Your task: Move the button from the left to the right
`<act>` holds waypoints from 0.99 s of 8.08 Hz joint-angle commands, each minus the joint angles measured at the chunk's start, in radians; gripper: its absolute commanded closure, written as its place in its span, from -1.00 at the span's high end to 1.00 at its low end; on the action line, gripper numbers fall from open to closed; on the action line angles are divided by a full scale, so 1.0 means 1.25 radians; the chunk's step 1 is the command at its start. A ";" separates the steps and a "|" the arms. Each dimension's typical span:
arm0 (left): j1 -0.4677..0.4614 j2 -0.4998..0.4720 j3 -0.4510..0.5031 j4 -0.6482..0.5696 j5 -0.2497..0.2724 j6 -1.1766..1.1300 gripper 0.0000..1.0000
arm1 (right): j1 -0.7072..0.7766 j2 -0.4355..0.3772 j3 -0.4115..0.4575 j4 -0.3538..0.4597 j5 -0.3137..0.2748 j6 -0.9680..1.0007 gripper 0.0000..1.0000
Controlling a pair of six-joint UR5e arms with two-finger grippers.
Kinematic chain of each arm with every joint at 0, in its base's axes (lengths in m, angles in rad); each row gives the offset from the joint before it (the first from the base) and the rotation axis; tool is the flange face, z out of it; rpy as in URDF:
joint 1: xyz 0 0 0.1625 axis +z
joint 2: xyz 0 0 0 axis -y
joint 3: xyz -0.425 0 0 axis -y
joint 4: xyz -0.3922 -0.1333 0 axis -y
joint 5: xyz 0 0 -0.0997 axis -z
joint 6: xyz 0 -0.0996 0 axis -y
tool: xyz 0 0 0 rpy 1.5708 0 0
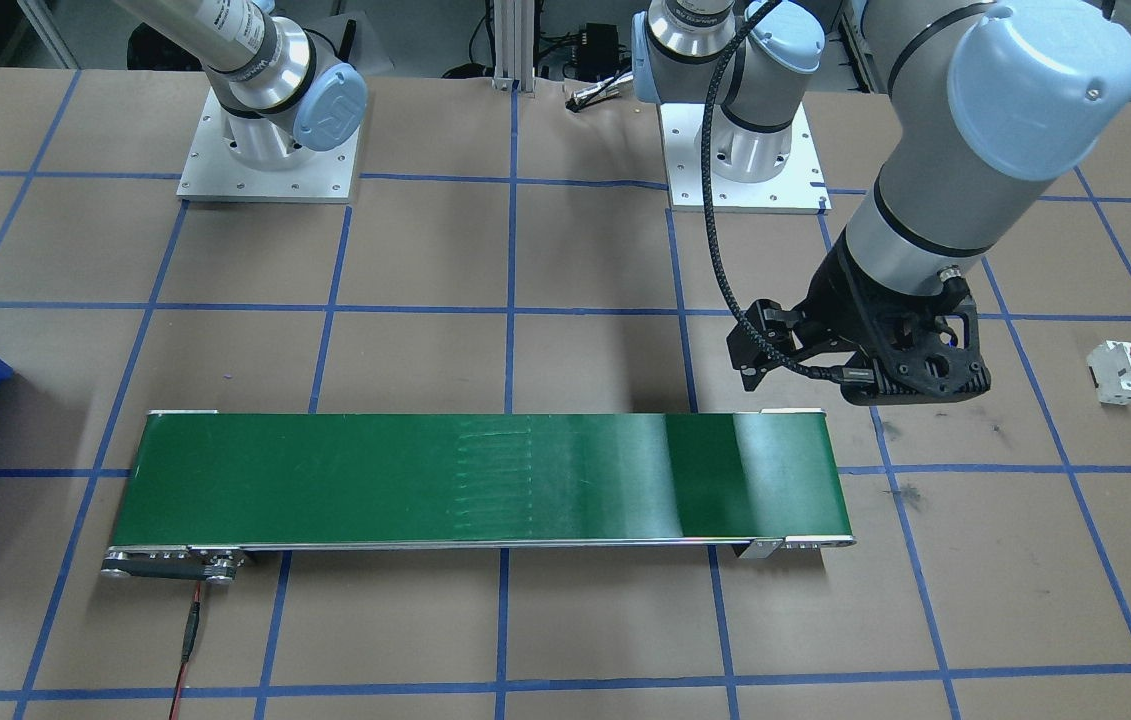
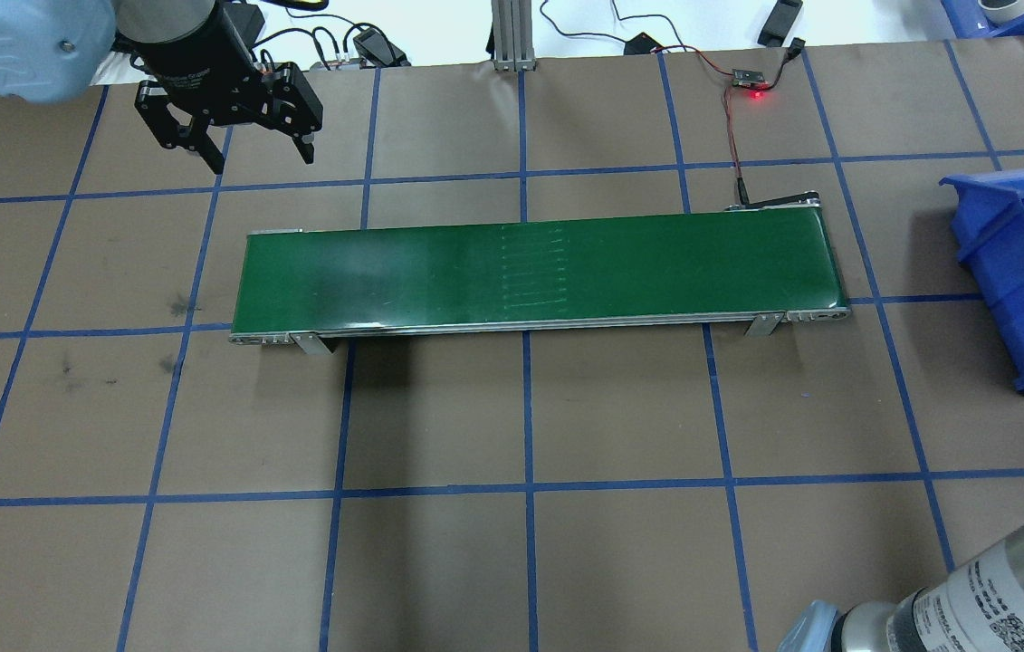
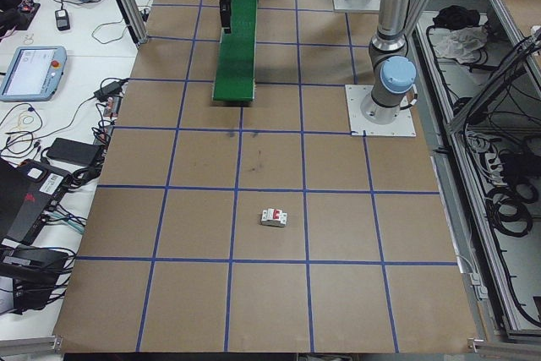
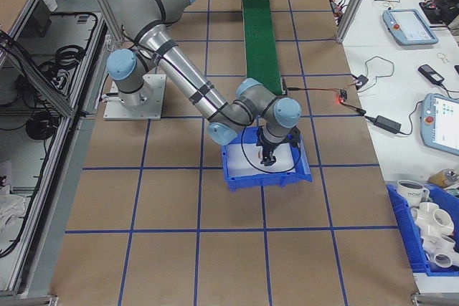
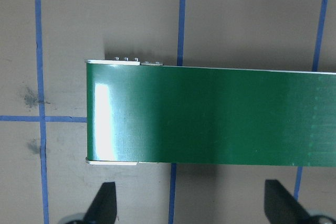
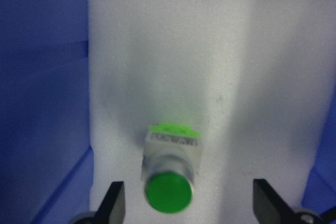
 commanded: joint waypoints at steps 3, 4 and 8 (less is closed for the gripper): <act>0.000 0.002 0.000 -0.005 0.001 0.002 1.00 | -0.001 -0.129 0.000 0.084 -0.027 0.005 1.00; 0.000 0.000 0.000 -0.004 0.001 0.002 1.00 | 0.011 -0.196 0.002 0.142 -0.016 0.022 1.00; 0.000 0.016 0.000 -0.005 0.007 -0.009 1.00 | 0.280 -0.359 0.004 0.320 -0.013 0.389 1.00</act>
